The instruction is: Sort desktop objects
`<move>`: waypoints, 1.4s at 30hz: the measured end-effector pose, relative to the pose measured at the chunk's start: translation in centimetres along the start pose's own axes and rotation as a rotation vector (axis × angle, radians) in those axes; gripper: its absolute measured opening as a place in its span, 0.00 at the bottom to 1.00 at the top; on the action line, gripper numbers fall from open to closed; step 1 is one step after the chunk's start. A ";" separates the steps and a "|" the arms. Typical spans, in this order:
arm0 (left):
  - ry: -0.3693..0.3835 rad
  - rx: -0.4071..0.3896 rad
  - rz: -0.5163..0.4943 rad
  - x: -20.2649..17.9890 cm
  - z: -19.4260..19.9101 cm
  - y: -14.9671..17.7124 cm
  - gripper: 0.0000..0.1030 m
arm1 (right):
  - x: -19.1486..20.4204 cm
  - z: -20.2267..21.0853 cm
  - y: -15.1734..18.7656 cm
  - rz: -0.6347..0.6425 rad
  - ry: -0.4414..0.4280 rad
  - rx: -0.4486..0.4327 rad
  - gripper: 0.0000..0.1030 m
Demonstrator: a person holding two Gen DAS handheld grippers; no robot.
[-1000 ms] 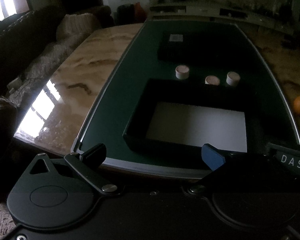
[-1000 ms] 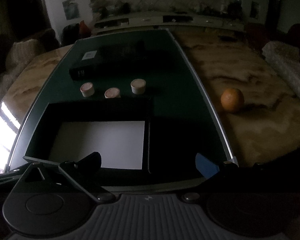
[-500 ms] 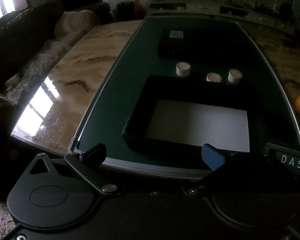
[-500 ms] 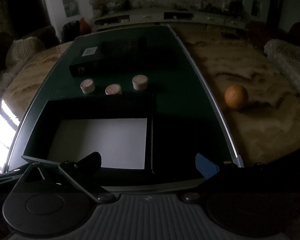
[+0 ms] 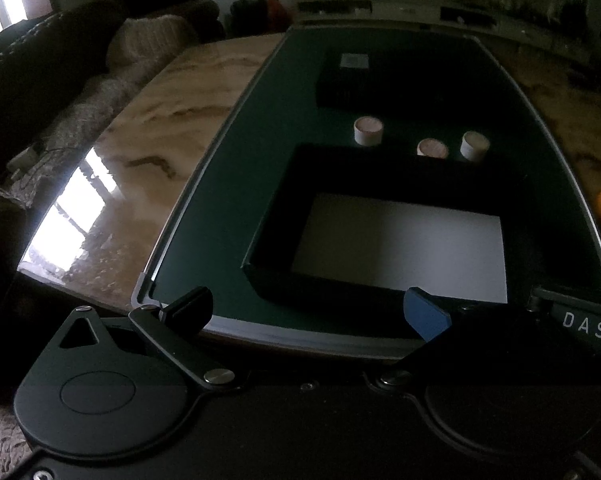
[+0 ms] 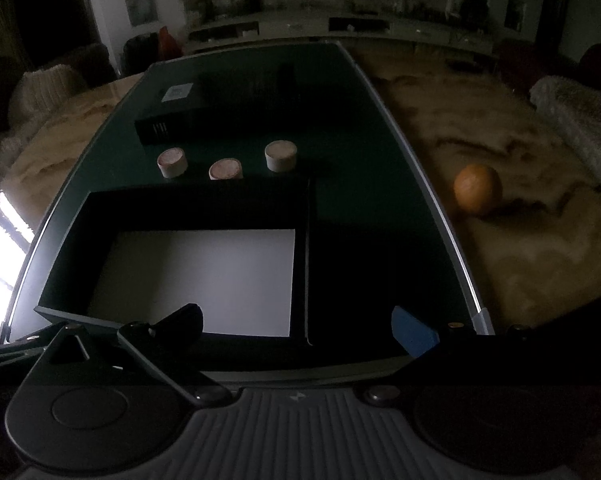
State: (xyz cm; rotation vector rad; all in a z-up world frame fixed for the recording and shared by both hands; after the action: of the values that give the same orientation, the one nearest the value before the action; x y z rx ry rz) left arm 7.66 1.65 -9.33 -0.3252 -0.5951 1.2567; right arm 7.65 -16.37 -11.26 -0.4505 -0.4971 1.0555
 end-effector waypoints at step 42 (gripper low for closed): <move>0.013 0.058 -0.032 -1.0 -6.5 -1.9 1.00 | -1.3 -7.6 -1.6 0.002 0.102 0.066 1.00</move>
State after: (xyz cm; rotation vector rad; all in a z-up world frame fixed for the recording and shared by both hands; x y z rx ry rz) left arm 12.73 0.70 -13.81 -0.2740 -0.5501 1.2374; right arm 12.68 -19.02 -16.64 -0.4446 -0.3701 1.0422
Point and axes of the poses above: each gripper's, at about its wrist camera, not at the fingertips, and z roughly against the way its jaws point, x to its left, y to its underside, the point moved 7 cm from there along -z, roughly the way its jaws point, and after that the axes turned 12 degrees about -z, right-handed, at the moved point
